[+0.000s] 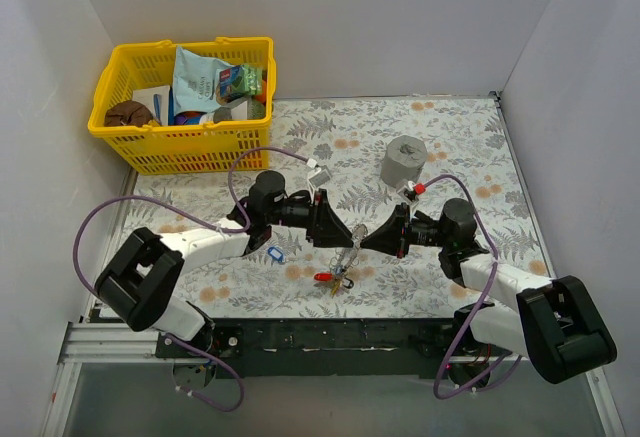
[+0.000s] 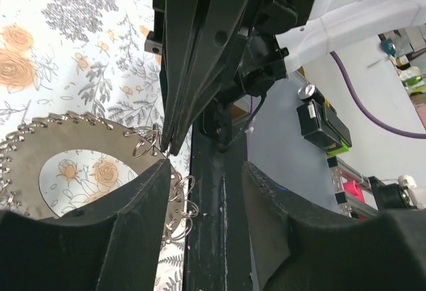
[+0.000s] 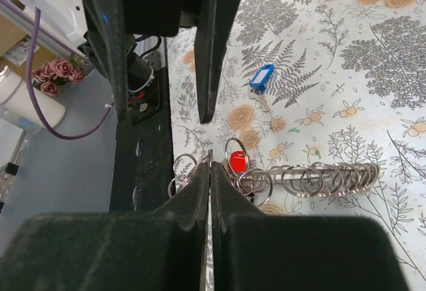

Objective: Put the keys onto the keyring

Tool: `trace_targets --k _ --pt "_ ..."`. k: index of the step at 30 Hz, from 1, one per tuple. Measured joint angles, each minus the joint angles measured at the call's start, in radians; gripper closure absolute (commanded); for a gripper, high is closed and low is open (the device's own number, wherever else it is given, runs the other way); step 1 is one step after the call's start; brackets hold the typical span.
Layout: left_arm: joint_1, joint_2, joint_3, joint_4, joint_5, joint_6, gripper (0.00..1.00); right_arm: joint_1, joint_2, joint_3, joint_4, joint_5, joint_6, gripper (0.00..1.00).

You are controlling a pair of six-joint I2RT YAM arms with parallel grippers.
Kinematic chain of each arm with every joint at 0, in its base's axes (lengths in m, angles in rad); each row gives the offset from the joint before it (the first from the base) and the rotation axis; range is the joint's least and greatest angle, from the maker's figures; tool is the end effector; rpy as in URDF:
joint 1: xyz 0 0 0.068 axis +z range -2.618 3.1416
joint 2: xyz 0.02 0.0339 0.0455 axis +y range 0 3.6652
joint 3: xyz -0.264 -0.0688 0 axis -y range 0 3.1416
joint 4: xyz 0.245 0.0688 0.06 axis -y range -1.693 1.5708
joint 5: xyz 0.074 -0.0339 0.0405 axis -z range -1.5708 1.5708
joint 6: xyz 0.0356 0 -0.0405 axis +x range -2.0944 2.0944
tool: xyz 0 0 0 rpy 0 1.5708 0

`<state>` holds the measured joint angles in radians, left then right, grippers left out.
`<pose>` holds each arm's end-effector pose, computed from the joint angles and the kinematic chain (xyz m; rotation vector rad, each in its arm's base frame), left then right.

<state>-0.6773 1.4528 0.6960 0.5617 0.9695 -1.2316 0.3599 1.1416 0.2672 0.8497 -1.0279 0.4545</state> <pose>0.2158 -0.2113 0.2328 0.3005 2.2753 -2.0536 0.1818 0.1010 0.2018 -0.7860 1.6020 1.4142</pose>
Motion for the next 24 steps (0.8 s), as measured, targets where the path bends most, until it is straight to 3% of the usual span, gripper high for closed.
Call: trace_targets --k 17,24 --pt "-0.037 0.06 0.005 -0.018 -0.008 0.027 0.57 0.0 0.003 0.0 0.055 -0.043 0.044 0.99" --pt "-0.069 0.106 0.033 -0.034 -0.034 0.043 0.73 0.0 0.002 0.0 0.058 -0.051 0.045 0.99"
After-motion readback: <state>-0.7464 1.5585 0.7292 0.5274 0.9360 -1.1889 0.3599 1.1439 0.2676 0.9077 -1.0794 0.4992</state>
